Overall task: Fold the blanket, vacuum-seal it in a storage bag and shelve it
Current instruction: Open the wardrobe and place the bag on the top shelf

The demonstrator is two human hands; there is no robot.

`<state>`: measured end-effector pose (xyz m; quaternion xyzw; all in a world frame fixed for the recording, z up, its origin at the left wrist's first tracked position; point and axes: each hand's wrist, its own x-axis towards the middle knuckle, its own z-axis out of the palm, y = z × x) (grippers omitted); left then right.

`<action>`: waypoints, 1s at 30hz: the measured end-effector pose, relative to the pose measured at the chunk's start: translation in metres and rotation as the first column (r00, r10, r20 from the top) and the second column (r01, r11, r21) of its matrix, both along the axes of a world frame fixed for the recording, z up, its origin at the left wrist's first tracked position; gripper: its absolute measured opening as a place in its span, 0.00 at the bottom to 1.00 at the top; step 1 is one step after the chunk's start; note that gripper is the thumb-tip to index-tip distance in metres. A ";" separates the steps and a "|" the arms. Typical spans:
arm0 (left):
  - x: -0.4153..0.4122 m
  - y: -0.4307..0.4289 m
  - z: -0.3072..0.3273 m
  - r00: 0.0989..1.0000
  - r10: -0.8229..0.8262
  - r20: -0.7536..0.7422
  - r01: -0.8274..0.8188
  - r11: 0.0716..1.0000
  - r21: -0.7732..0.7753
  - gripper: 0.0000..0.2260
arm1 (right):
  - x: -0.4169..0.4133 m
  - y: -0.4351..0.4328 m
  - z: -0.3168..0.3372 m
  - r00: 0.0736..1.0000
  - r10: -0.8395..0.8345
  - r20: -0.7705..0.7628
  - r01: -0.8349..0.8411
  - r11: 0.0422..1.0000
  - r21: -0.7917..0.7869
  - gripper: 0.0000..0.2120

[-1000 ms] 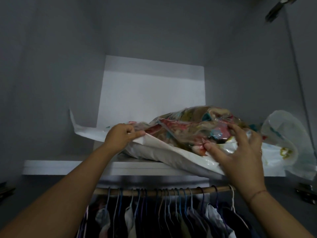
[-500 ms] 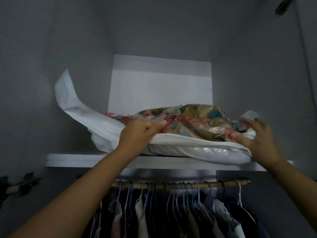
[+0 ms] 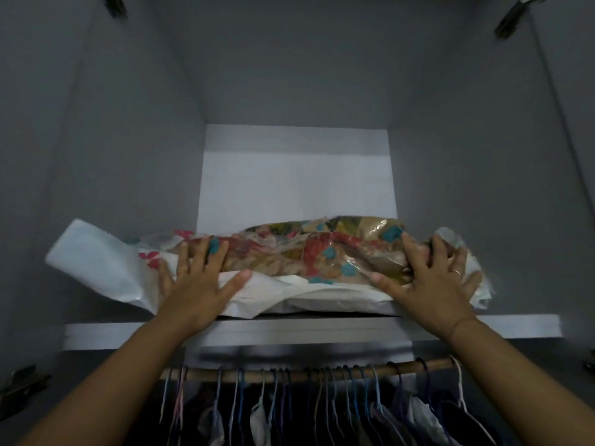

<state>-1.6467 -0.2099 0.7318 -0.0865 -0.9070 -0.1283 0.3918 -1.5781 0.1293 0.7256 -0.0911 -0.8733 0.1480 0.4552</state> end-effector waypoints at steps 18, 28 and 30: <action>-0.060 0.026 0.016 0.947 0.041 0.319 -0.001 0.992 -0.124 0.37 | -0.082 0.033 0.015 0.938 0.085 0.335 -0.076 0.996 -0.041 0.48; 0.024 0.029 -0.050 0.996 0.003 -0.091 0.005 0.997 0.083 0.41 | -0.038 0.018 -0.021 0.958 0.147 -0.245 -0.119 0.985 0.125 0.42; 0.053 0.026 -0.077 0.989 -0.016 -0.149 0.034 0.992 0.118 0.43 | -0.025 0.014 -0.042 0.931 0.200 -0.307 -0.142 0.969 0.200 0.40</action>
